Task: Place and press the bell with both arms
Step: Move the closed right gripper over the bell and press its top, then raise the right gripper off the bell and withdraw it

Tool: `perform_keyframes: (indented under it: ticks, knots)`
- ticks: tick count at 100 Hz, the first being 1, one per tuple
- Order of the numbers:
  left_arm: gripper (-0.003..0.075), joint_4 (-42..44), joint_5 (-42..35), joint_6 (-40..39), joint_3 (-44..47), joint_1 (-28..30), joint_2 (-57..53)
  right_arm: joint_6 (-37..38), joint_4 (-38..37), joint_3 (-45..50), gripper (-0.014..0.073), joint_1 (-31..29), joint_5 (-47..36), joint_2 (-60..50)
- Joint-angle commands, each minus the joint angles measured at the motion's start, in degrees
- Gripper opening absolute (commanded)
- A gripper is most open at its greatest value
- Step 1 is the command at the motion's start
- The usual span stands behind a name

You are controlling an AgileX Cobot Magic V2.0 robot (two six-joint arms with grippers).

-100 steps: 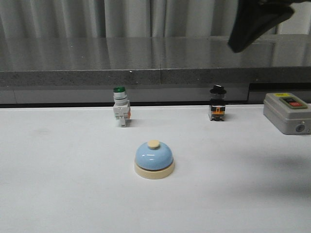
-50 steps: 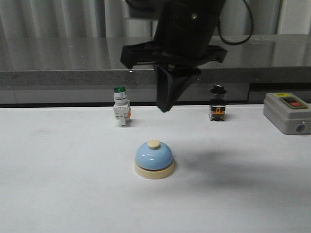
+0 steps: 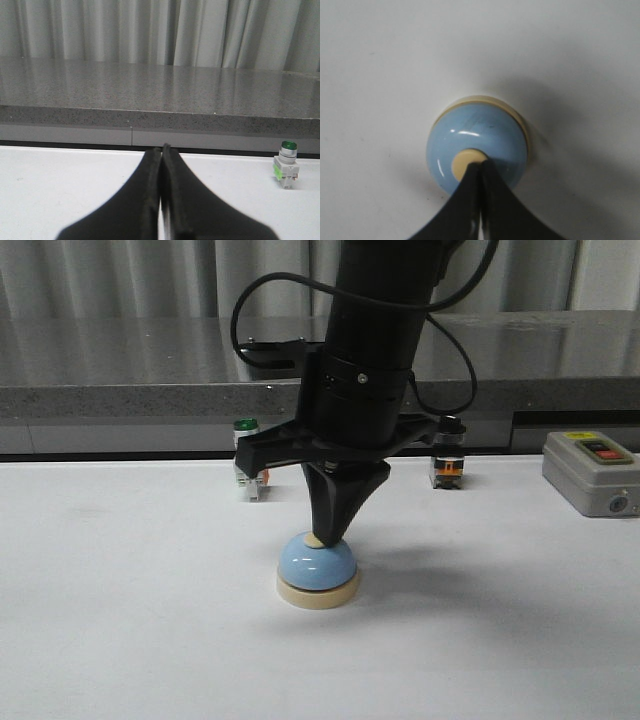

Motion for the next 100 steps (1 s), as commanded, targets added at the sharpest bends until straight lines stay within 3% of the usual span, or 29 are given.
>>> perform_keyframes:
  ticks: [1,44,67,100]
  knots:
    - [-0.002,-0.44,-4.51,-0.31,2.38,0.18,-1.73,-0.71,0.7,-1.81,-0.006,0.06,-0.47,-2.78]
    - [-0.002,-0.44,-4.51,-0.31,2.38,0.18,-1.73,-0.71,0.59,-1.7,-0.006,-3.8,3.69,-11.75]
    - [-0.002,-0.44,-4.51,-0.31,2.38,0.18,-1.73,-0.6,0.59,-0.05,-0.006,-10.52,5.9,-16.89]
    - [-0.002,-0.44,-4.51,-0.31,2.38,0.18,-1.73,-0.1,0.66,10.93,-0.006,-23.29,4.2,-26.37]
